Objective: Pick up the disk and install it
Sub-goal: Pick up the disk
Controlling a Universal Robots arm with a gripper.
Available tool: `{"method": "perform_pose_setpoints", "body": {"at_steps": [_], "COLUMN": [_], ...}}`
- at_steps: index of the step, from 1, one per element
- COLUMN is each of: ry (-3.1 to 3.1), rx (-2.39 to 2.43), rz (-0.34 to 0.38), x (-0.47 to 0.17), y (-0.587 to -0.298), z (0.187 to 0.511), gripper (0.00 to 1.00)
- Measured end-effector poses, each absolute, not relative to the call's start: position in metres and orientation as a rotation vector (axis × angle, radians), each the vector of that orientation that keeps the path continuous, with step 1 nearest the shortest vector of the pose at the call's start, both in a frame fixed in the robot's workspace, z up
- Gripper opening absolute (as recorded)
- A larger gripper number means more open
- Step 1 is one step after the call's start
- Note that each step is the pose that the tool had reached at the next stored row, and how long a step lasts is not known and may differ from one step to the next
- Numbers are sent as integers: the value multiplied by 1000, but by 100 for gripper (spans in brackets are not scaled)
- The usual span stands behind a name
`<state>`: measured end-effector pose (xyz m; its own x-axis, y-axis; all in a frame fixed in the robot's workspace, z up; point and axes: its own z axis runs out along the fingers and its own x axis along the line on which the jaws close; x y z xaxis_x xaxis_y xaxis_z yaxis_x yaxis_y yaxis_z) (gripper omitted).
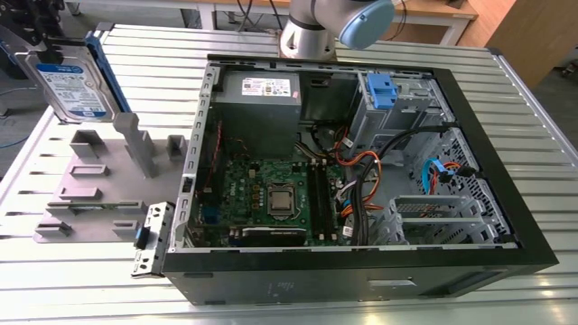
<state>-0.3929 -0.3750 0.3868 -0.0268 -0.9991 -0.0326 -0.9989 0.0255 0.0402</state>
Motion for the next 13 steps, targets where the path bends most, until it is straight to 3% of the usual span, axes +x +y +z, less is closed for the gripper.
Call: {"method": "perform_pose_setpoints", "body": {"at_steps": [13], "ry": [-2246], "rx": [2188], "rz": [-81], "x": [-393], "y": [-375], "z": [392], "gripper": [35]}}
